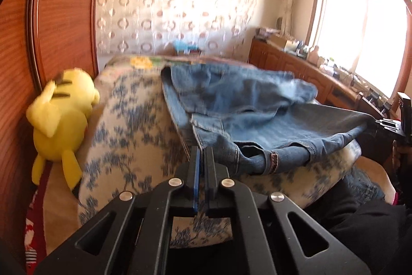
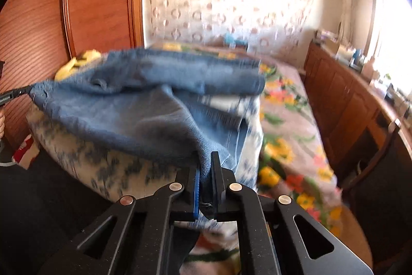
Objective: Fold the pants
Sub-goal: 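Lift the held jeans up with both grippers and flip them over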
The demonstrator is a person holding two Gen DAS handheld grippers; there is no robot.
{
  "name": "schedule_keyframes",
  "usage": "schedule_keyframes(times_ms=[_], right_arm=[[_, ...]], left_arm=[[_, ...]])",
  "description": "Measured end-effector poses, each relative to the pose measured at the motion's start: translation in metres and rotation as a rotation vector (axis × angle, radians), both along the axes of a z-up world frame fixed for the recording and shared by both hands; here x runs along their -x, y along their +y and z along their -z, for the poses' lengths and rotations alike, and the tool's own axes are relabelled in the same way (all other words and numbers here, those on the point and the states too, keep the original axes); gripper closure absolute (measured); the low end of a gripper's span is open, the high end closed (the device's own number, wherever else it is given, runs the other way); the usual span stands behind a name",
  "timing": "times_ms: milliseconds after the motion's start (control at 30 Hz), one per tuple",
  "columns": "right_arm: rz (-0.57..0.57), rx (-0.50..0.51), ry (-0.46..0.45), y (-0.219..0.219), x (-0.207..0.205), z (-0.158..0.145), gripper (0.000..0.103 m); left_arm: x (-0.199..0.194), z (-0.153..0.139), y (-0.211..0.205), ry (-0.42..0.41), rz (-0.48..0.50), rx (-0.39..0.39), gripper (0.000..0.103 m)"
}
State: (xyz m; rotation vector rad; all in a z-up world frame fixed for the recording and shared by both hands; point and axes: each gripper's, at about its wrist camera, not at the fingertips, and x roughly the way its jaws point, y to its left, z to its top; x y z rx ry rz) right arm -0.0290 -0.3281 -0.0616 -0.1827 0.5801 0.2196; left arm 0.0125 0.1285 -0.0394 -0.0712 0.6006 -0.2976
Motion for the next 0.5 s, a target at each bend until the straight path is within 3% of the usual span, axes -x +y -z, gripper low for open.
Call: schedule_keyframes(times_ms=[333,500], right_arm=[[0.008,0.025,-0.167,-0.006,0.035,-0.068,0.098],[0.018,0.050,-0.201,-0.003,0.029,-0.071,0.098]], left_arm=[[0.020,-0.057,-0.003,-0.155,0.002,0.020,0.100],[-0.003,-0.061,-0.013,-0.157,0.009,-0.008,0.100]])
